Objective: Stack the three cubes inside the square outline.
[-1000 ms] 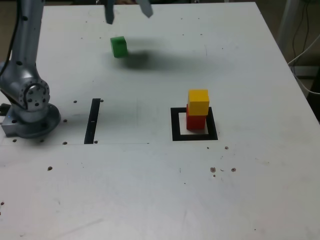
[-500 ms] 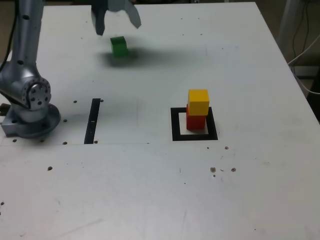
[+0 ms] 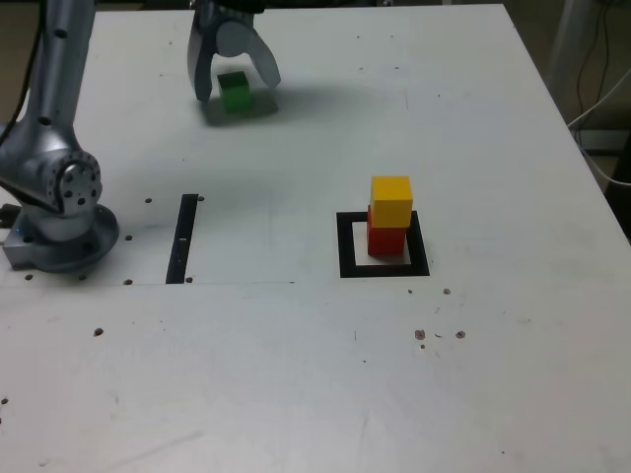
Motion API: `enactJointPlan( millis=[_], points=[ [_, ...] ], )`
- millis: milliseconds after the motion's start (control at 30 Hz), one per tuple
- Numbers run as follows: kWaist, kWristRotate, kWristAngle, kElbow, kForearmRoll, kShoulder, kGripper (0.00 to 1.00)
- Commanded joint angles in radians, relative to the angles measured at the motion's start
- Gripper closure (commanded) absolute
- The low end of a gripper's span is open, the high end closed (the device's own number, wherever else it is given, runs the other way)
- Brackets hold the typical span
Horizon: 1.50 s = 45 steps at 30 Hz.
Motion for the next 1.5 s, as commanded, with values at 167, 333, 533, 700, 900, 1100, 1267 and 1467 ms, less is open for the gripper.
enactJointPlan(
  millis=[167, 333, 533, 700, 900, 1100, 1267, 1467],
  points=[
    [0.005, 0.016, -0.007, 0.003, -0.022, 0.021, 0.34],
    [0.004, 0.003, 0.014, 0.0, -0.041, 0.021, 0.66],
    [0.003, 0.004, 0.017, 0.002, -0.046, 0.023, 0.72],
    [0.002, 0.005, 0.016, 0.003, -0.047, 0.024, 0.72],
    [0.002, 0.006, 0.015, 0.002, -0.048, 0.024, 0.72],
    [-0.007, 0.006, 0.008, 0.002, -0.047, 0.023, 0.72],
    [-0.024, 0.006, 0.0, -0.001, -0.039, 0.015, 0.72],
    [-0.071, 0.001, -0.018, -0.009, -0.009, -0.027, 0.72]
  ],
)
